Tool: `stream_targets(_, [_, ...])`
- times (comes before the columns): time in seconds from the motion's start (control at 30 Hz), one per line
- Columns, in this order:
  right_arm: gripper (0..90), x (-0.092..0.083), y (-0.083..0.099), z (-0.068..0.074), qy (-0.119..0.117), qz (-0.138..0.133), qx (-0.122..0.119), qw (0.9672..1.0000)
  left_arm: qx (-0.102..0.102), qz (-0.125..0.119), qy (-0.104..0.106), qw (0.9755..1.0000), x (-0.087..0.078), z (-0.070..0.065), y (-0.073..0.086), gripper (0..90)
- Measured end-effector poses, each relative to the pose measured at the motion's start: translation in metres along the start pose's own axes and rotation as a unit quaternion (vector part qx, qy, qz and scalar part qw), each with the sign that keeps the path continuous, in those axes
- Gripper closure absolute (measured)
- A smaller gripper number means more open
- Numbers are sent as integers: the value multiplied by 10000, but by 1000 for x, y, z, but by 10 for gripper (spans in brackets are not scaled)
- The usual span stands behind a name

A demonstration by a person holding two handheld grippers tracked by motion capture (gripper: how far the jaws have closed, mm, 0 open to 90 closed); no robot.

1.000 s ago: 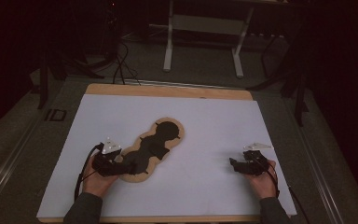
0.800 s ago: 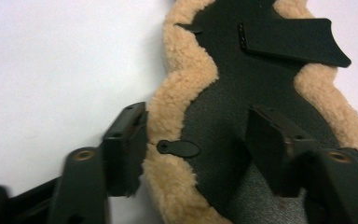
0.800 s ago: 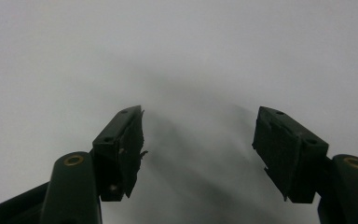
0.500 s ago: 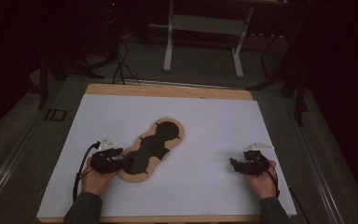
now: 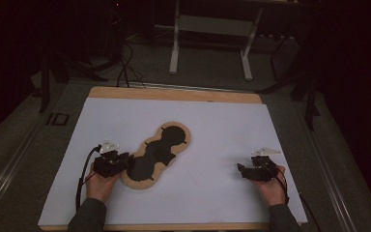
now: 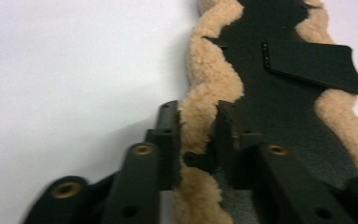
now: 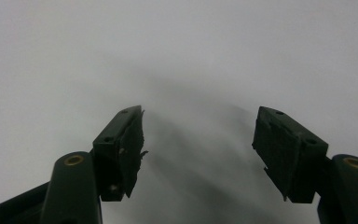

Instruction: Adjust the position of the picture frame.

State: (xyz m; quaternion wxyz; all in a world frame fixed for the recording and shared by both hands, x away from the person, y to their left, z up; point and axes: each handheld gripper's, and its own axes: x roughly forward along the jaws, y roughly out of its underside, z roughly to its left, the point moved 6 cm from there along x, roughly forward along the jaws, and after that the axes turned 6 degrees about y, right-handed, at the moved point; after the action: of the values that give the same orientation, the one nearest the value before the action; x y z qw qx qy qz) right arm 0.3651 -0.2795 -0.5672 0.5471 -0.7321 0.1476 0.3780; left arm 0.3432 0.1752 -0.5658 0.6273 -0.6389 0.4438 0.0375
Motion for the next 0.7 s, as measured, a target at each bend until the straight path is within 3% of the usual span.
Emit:
stream_targets(0.07, [328, 0, 0, 0, -9, -5, 3, 10000, 153, 49, -46, 9999, 1, 0, 0, 797])
stream_targets(0.4, [338, -3, -6, 8, -120, -143, -11, 9998, 339, 48, -50, 9994, 2, -1, 0, 803])
stream_targets(0.43, [352, -4, -11, 15, -271, -242, -16, 9993, 372, 47, -64, 9993, 2, -2, 0, 803])
stream_targets(0.5, [362, -5, -13, 19, -335, -277, -46, 9990, 375, 39, -71, 9993, 2, -2, 0, 803])
stream_targets(0.57, [404, -5, -22, 38, -518, -385, -237, 9976, 408, 31, -93, 9991, 3, -3, -1, 803])
stream_targets(0.7, [450, -3, -32, 54, -699, -486, -390, 9956, 420, 28, -98, 9991, 3, -3, 0, 803])
